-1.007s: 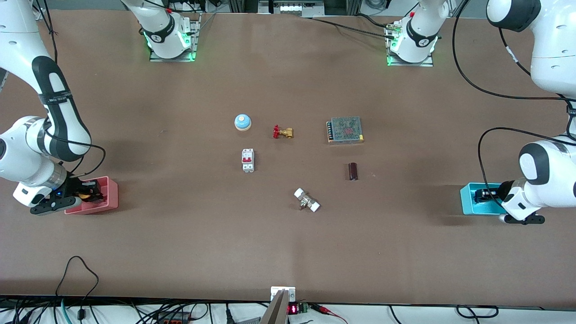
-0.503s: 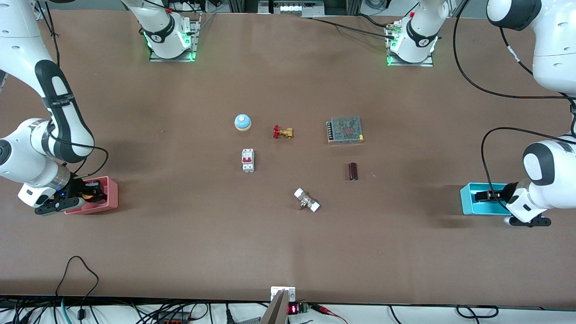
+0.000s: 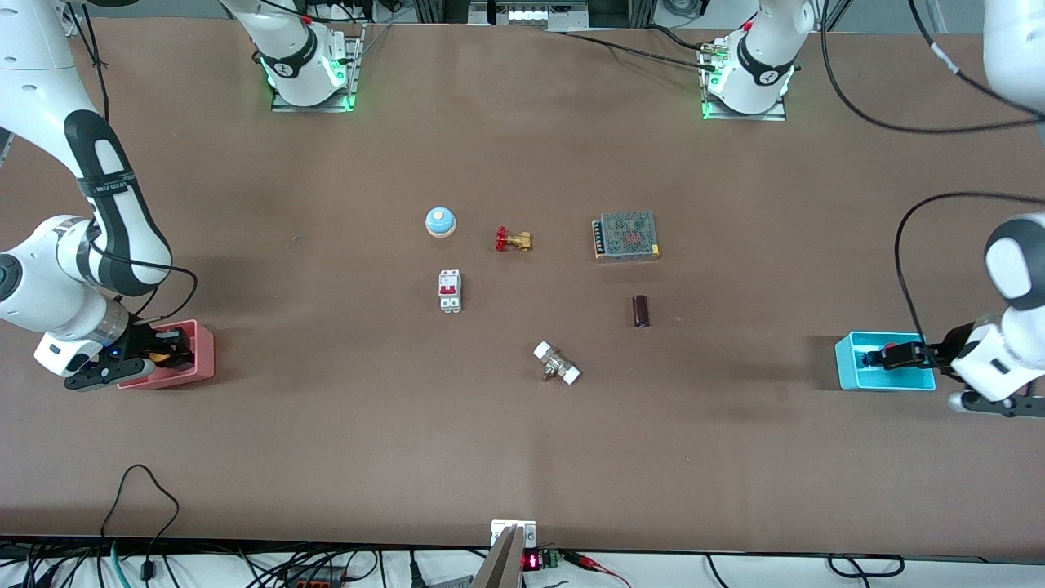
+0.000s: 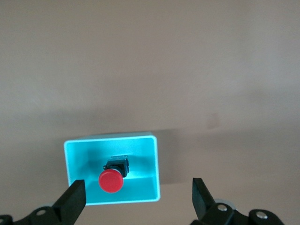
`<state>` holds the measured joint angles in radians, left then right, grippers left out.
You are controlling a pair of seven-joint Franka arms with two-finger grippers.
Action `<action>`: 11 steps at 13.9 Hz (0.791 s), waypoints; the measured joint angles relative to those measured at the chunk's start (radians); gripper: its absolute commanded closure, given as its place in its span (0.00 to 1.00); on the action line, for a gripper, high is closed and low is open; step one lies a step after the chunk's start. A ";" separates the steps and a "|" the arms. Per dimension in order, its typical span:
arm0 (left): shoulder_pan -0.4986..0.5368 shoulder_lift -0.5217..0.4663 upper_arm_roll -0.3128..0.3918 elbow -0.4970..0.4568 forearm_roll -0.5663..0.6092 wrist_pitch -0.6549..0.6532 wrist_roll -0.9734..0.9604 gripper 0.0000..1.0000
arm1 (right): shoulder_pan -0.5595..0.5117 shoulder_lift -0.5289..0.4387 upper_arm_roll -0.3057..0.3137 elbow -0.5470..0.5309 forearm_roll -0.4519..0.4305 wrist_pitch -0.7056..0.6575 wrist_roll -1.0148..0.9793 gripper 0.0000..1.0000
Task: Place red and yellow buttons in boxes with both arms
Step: 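Lower the yellow button into the pink box while the left lowers red into cyan, then open the right gripper over the pink box while the left gripper lifts away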
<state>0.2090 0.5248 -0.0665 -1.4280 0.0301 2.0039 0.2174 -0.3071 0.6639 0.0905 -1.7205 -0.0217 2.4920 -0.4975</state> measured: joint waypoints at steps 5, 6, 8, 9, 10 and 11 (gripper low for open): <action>-0.081 -0.157 0.003 -0.011 -0.001 -0.147 -0.162 0.00 | 0.000 0.000 0.000 0.007 0.000 0.002 0.000 0.31; -0.096 -0.177 0.003 -0.015 -0.006 -0.160 -0.193 0.00 | 0.000 -0.002 0.000 0.011 0.000 0.001 0.000 0.31; -0.105 -0.215 0.010 -0.027 -0.086 -0.179 -0.216 0.00 | 0.000 -0.012 0.001 0.023 0.000 -0.026 0.000 0.31; -0.106 -0.236 0.021 -0.042 -0.128 -0.202 -0.216 0.00 | 0.000 -0.022 0.002 0.027 0.001 -0.047 0.000 0.31; -0.111 -0.255 0.035 -0.056 -0.148 -0.223 -0.216 0.00 | 0.000 -0.036 0.004 0.029 0.010 -0.070 0.000 0.31; -0.125 -0.270 0.054 -0.069 -0.154 -0.233 -0.216 0.00 | 0.000 -0.050 0.006 0.031 0.024 -0.095 0.000 0.31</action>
<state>0.0836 0.2544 -0.0121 -1.4968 -0.1243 1.7707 0.0010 -0.3068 0.6141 0.0964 -1.6899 0.0025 2.3974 -0.4975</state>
